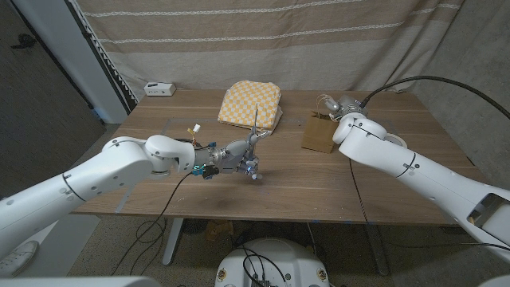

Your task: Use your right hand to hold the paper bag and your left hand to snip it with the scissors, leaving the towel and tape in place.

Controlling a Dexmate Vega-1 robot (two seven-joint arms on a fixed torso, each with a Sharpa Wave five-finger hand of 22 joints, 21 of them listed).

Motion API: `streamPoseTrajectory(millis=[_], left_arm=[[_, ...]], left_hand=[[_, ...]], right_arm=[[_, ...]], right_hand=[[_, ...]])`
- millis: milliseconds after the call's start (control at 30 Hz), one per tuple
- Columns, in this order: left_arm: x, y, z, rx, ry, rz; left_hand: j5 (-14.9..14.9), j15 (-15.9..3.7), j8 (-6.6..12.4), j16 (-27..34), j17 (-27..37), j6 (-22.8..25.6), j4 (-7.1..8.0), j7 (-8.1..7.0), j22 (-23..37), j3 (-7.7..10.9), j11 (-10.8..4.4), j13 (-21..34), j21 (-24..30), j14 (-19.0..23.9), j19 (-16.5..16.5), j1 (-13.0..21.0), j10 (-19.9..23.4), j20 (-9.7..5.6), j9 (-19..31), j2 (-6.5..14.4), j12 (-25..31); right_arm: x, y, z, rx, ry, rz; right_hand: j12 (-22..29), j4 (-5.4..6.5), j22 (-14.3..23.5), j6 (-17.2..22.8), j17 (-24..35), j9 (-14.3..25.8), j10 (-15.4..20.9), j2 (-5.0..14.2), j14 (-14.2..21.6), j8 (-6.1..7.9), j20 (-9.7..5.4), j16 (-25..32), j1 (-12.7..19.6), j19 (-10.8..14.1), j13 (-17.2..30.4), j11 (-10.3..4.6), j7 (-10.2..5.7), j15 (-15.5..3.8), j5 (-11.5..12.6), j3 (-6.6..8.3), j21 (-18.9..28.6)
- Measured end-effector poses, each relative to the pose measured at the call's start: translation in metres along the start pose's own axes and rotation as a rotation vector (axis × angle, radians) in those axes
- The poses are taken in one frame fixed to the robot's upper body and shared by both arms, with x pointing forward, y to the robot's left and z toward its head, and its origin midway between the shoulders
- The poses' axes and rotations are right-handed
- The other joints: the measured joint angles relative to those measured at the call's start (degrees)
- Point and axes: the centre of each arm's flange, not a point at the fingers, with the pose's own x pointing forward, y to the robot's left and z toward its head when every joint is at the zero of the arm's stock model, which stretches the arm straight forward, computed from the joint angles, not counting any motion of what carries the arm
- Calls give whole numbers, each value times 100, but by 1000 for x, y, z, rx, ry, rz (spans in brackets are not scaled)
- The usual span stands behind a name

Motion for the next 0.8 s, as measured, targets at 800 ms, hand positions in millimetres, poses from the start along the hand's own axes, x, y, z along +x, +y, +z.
streamPoseTrajectory(millis=[800], left_arm=[[-1, -2, -3, -5, -5, 0]], left_hand=[[0, -2, 1, 65, 3, 0, 23, 0, 29, 23, 0, 160, 0, 2, -31, -9, 0, -31, 0, 9, 144]], right_arm=[[9, 13, -17, 133, 32, 121]], right_hand=[[-159, -589, -1849, 344, 336, 191, 162, 663, -1990, -144, -6, -492, 2293, 8, 70, -88, -98, 522, -389, 2470, -1319]])
